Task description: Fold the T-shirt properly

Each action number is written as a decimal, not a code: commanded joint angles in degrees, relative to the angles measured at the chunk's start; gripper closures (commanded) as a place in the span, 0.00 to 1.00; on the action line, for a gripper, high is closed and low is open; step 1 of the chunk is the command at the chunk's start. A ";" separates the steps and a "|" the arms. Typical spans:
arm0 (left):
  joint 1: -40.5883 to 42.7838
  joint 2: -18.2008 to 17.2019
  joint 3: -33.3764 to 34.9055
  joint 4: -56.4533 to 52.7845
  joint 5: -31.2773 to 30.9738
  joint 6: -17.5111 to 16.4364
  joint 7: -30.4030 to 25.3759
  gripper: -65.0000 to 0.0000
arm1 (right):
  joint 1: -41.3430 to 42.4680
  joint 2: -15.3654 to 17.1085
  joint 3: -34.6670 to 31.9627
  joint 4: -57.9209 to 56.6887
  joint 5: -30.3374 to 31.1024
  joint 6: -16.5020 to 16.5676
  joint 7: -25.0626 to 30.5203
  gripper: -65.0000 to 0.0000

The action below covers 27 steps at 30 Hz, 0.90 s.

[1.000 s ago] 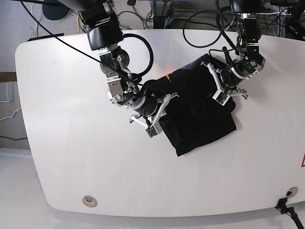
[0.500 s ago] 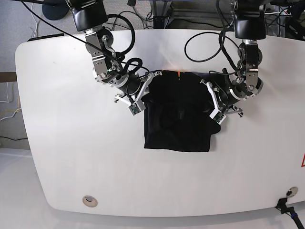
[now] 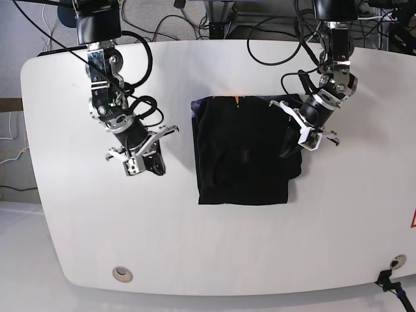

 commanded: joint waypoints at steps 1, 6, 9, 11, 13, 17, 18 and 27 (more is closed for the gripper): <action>1.07 -0.07 0.01 1.39 -1.02 1.45 -4.41 1.00 | -1.58 0.50 3.73 3.42 0.57 0.10 4.35 1.00; 7.93 2.13 -0.16 3.15 -1.02 4.87 -13.37 1.00 | -12.83 0.24 9.97 11.51 0.57 0.10 5.14 1.00; 14.52 2.84 -1.13 7.10 -1.02 4.87 -15.13 1.00 | -21.36 -1.17 13.93 17.75 0.57 0.18 5.14 1.00; 18.92 3.36 -2.10 10.09 -1.02 4.87 -15.13 1.00 | -26.02 -1.87 15.77 20.83 0.57 0.62 5.14 1.00; 23.58 3.98 -2.63 12.64 -1.02 4.87 -15.22 1.00 | -31.20 -1.87 16.12 23.11 0.57 0.62 5.14 1.00; 32.90 4.59 -3.77 17.04 -1.11 4.87 -15.22 1.00 | -40.52 -1.87 16.21 24.61 0.66 0.54 5.23 1.00; 35.36 4.68 -4.03 18.09 -1.11 4.87 -15.22 1.00 | -42.81 -1.87 16.21 24.52 0.66 0.45 5.23 1.00; 56.11 4.33 -5.61 20.64 -4.80 4.87 -15.39 1.00 | -63.47 -4.16 16.74 24.61 0.66 0.54 12.17 1.00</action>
